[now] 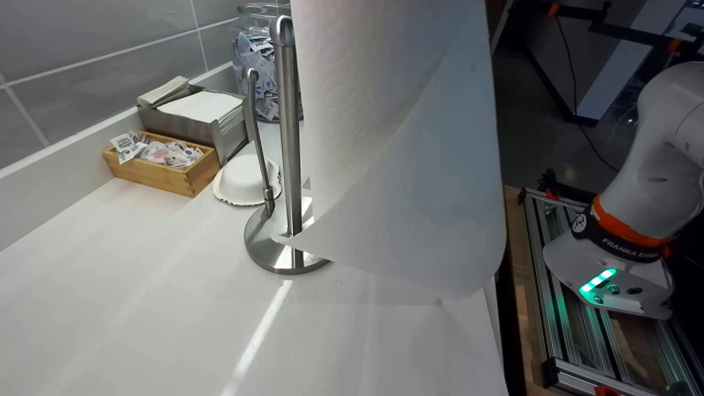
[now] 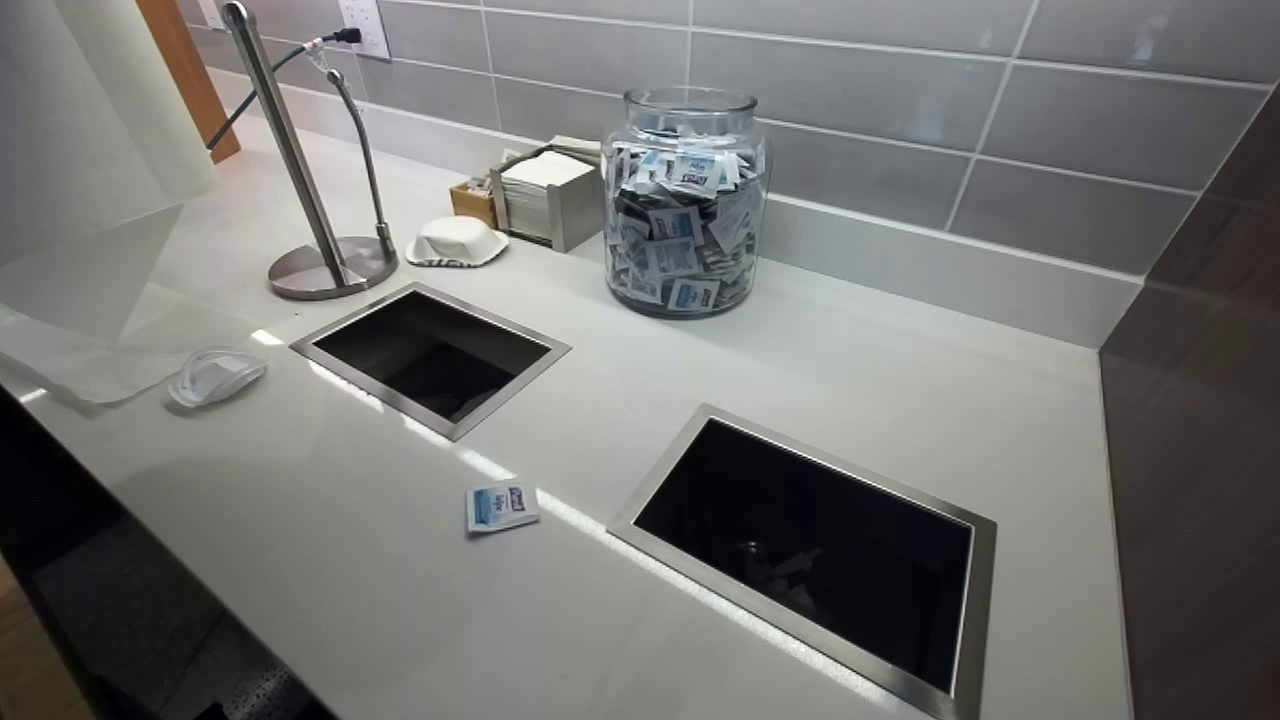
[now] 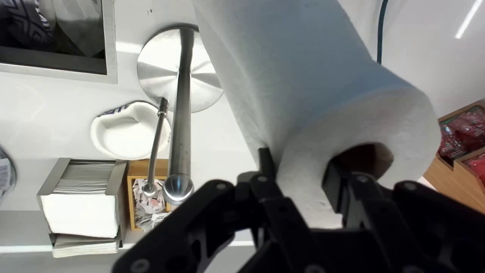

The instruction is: Remove the paper towel from the stand and put it on the cupboard

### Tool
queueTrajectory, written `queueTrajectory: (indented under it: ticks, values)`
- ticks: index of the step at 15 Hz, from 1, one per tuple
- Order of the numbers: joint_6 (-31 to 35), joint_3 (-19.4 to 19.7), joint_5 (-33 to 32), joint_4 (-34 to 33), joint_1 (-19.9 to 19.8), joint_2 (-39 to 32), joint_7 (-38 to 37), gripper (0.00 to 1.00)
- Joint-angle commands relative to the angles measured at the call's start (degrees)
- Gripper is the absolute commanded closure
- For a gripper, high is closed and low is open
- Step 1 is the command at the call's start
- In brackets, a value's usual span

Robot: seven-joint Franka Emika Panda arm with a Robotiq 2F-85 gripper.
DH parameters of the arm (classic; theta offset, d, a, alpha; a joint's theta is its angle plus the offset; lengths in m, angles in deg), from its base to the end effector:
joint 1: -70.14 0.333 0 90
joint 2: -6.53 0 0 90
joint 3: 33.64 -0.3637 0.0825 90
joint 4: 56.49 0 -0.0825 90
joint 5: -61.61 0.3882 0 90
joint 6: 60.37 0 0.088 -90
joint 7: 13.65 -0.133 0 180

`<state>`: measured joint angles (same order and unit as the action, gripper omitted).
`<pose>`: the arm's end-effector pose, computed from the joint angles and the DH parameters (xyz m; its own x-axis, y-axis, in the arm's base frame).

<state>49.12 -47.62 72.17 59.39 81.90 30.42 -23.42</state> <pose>0.3854 0.2312 0.6610 0.9399 0.2083 0.2704 0.2510 -0.9587 -0.1338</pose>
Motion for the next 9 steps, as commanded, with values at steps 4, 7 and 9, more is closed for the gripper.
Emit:
queueTrajectory:
  ticks: [4,7,9]
  values:
    - [5.77,0.72,3.41,3.88,2.03,-2.56,5.35,0.89]
    - [7.17,0.56,3.57,4.50,2.17,-4.45,6.64,0.89]
    - [7.62,0.47,3.24,4.63,2.21,-5.53,7.31,0.89]
